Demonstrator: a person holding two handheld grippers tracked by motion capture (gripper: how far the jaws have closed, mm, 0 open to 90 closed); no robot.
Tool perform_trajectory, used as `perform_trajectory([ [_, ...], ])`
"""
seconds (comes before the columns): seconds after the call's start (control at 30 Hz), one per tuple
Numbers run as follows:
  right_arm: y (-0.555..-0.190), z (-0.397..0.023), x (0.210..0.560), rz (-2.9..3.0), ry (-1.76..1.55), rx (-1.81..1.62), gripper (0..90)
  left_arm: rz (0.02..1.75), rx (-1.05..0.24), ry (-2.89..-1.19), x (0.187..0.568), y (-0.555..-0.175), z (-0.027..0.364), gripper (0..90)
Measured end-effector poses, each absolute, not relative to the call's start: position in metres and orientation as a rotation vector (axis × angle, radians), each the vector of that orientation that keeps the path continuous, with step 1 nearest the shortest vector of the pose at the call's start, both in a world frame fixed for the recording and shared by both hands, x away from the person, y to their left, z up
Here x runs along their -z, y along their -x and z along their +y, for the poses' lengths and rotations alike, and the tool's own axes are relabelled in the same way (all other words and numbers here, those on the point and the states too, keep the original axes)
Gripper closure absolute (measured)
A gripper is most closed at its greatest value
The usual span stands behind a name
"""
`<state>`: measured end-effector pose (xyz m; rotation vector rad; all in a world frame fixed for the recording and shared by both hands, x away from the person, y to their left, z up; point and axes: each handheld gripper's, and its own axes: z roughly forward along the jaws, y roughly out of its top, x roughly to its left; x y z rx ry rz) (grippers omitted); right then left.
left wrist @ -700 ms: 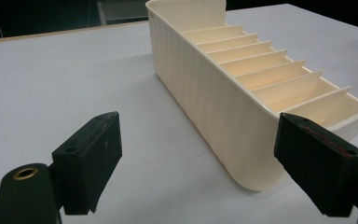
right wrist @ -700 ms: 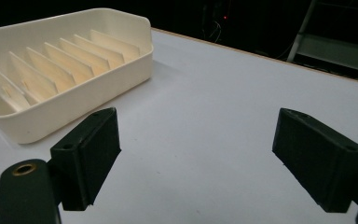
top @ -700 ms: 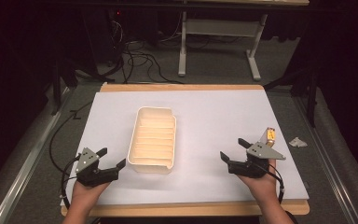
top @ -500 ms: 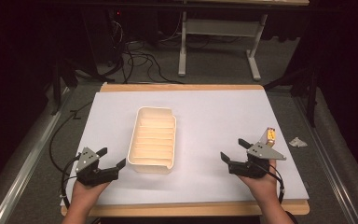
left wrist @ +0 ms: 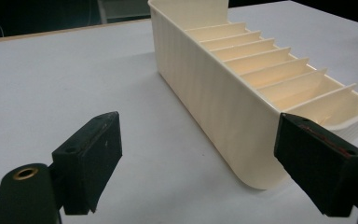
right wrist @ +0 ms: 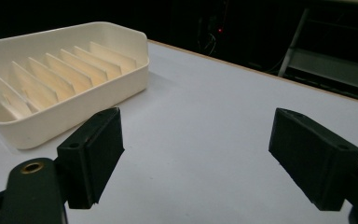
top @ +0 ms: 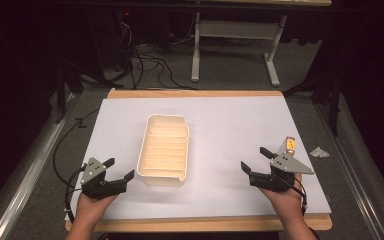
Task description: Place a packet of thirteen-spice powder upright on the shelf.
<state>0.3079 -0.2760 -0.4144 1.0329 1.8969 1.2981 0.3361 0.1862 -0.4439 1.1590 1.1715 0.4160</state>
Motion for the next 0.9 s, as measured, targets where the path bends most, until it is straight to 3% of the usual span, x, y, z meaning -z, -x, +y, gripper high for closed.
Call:
perform_trajectory([
  [0.33, -0.305, -0.29, 0.409, 1.829, -1.092, -1.293, 11.2, 1.173, -0.417, -1.162, 0.444, -0.336, 0.187, 15.6],
  [0.9, -0.307, -0.332, 0.399, 1.696, -1.182, -1.254, 9.8, 1.173, -0.407, -1.174, 0.445, -0.336, 0.186, 15.6],
])
